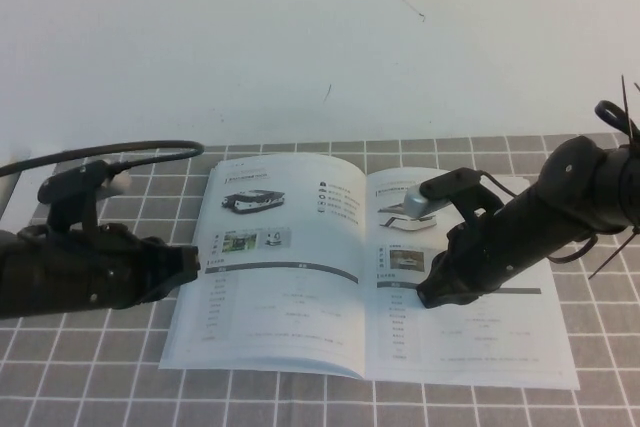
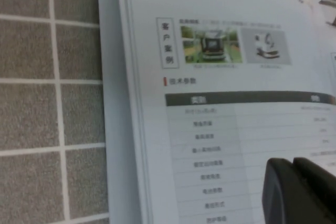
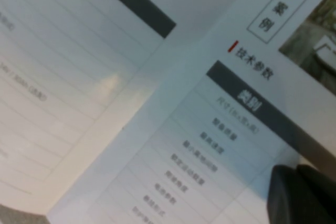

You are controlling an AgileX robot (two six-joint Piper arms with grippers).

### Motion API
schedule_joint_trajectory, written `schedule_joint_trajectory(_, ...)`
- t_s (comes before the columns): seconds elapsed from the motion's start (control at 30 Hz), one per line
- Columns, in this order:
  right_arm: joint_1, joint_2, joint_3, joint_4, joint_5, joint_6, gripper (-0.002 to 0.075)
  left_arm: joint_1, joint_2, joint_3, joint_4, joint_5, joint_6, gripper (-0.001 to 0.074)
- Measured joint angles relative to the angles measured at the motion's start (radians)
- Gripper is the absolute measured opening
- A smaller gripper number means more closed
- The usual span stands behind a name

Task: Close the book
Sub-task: 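Close the open booklet and leave it lying on the table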

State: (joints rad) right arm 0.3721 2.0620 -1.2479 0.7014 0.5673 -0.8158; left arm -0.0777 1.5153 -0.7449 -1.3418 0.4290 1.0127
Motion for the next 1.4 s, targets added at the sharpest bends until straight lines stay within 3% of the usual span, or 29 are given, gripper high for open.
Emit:
schedule_joint_trajectory(0.37,0.008,0.002,-0.011,-0.105,0.006,0.017,-0.0003,0.028,0.219,-0.12,0.006,-0.044,0.004,0.0023)
schedule_joint_trajectory(0.47,0.01,0.002,-0.015,-0.139,0.006,0.03,-0.0003,0.048,0.251,-0.151,0.014,-0.042,0.004,0.011)
schedule_joint_trajectory(0.63,0.013,0.002,-0.019,-0.165,0.01,0.036,-0.0003,0.07,0.304,-0.205,0.014,0.018,0.004,0.0325)
schedule_joint_trajectory(0.77,0.013,0.002,-0.019,-0.17,0.01,0.039,-0.0003,0.074,0.378,-0.254,0.017,0.075,-0.001,0.0412)
schedule_joint_trajectory(1.03,0.013,0.002,-0.019,-0.174,0.01,0.043,-0.0003,0.081,0.485,-0.36,0.019,0.17,-0.03,0.0437)
schedule_joint_trajectory(1.4,0.013,0.002,-0.019,-0.179,0.012,0.043,-0.0003,0.081,0.491,-0.37,0.021,0.185,-0.034,0.0437)
